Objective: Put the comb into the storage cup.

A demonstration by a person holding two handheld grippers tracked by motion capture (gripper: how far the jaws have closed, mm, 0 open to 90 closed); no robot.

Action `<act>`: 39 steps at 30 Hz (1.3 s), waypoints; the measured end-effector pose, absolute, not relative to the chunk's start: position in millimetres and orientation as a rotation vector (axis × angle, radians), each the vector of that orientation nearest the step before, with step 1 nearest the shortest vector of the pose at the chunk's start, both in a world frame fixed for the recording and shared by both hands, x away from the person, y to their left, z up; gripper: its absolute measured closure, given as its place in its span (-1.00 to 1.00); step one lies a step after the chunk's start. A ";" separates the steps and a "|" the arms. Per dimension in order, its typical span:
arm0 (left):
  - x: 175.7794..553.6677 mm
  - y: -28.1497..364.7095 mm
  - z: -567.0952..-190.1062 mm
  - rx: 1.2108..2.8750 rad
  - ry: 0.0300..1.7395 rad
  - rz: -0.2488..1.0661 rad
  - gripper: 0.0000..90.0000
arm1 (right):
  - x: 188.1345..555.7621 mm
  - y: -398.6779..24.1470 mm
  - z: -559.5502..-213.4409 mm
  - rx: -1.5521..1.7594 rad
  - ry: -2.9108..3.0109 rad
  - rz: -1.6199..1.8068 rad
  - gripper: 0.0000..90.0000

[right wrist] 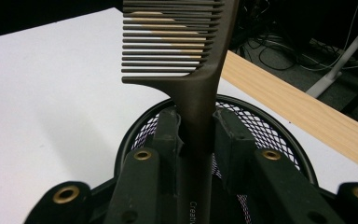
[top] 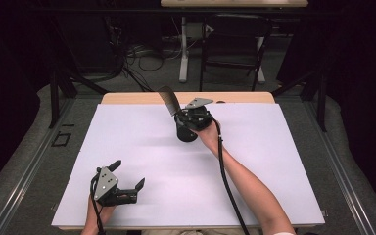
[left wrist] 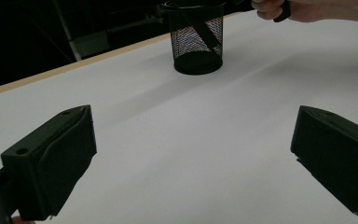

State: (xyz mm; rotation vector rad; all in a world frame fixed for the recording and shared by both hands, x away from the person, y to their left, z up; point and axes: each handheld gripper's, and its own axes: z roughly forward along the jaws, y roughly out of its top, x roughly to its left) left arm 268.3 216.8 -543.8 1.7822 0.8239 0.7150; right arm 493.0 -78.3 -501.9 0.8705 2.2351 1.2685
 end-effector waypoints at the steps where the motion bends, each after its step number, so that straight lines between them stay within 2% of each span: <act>1: 268.3 216.8 -543.8 1.782 0.824 0.715 -1.00 | 493.5 -78.2 -502.3 0.870 2.236 1.268 0.61; 10: 268.5 216.8 -544.1 1.783 0.826 0.714 -1.00 | 494.4 -77.4 -505.6 0.884 2.256 1.247 0.60; 14: 268.5 216.9 -544.1 1.782 0.826 0.714 -1.00 | 491.8 -76.3 -502.4 0.864 2.260 1.244 0.40; 24: 268.9 216.2 -544.4 1.785 0.826 0.711 -1.00 | 488.4 -84.4 -489.0 0.904 2.246 1.215 -0.26; 29: 268.6 215.9 -544.2 1.786 0.825 0.711 -1.00 | 484.8 -89.4 -481.5 0.900 2.280 1.221 -0.51; 39: 268.2 215.8 -544.3 1.785 0.826 0.712 -1.00 | 476.1 -96.1 -470.2 0.858 2.355 1.248 -0.78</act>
